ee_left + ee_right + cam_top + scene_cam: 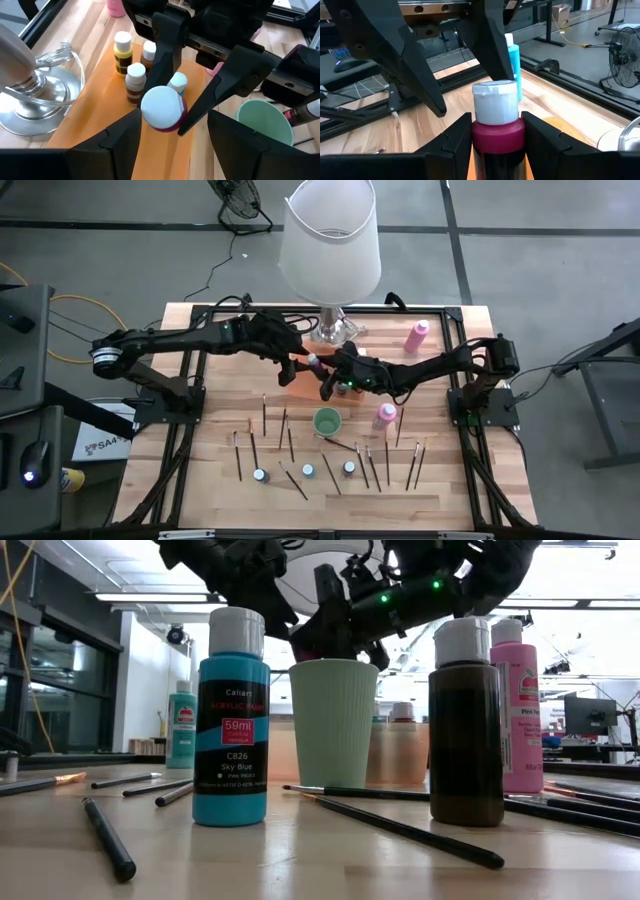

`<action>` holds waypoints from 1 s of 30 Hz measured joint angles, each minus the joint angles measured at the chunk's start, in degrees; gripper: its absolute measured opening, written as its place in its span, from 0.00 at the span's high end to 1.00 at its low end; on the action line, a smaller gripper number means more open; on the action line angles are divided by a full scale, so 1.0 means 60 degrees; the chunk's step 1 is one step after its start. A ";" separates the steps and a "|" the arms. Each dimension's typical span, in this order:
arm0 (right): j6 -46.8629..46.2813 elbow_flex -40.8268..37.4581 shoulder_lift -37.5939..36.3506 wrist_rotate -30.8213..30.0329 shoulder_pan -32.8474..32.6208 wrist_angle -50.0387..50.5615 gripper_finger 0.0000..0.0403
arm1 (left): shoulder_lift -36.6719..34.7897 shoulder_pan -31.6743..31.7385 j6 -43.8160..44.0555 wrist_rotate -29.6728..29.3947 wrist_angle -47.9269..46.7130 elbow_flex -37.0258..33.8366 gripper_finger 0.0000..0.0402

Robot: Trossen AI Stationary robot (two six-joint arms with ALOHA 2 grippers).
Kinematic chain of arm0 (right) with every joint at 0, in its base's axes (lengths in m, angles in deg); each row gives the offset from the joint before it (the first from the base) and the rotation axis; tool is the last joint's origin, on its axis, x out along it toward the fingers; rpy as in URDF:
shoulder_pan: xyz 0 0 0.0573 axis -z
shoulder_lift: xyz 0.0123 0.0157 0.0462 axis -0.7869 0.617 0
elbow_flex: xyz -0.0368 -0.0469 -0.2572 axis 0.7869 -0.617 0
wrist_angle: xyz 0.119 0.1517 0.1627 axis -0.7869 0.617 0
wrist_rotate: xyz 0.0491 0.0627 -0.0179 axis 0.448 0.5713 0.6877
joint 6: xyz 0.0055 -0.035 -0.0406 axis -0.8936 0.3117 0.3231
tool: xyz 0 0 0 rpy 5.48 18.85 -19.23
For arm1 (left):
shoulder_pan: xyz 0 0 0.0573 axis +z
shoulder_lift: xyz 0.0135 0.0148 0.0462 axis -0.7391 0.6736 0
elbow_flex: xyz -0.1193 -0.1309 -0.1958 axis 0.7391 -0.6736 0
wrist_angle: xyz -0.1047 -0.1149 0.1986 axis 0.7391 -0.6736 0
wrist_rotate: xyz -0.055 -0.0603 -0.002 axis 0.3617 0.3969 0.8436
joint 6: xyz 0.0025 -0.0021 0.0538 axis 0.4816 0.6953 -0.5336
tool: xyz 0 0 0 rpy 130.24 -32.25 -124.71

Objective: Pick & Place Paint Supplies
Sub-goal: Put the small dark pink paint bottle into the orange bin

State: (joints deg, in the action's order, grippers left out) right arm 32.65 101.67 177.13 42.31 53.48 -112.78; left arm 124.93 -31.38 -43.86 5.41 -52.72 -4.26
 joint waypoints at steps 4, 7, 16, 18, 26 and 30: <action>0.0001 0.0000 0.0000 0.0104 -0.0004 -0.0128 0.65 | 0.0000 0.0000 -0.0001 0.0191 -0.0068 0.0000 0.48; 0.0029 0.0000 -0.0004 0.0163 -0.0018 -0.0252 0.65 | 0.0004 -0.0004 -0.0011 0.0225 -0.0007 0.0000 0.53; 0.0566 -0.0004 -0.0004 0.0641 -0.0022 -0.0380 0.65 | 0.0004 -0.0007 -0.0015 0.0368 -0.0003 0.0002 0.70; 0.0566 -0.0004 -0.0004 0.0630 -0.0025 -0.0397 0.65 | 0.0004 -0.0004 -0.0047 0.0478 -0.0005 0.0004 0.72; 0.0597 -0.0004 -0.0004 0.0615 -0.0026 -0.0390 0.61 | 0.0004 -0.0004 -0.0075 0.0460 -0.0063 0.0004 0.73; 0.0334 0.0000 -0.0085 0.0535 -0.0040 -0.0253 0.50 | 0.0008 -0.0007 -0.0120 0.0321 -0.0074 0.0004 0.73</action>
State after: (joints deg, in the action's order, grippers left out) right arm 34.66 101.67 176.62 45.52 53.24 -114.30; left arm 124.98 -31.43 -44.58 7.34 -53.17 -4.24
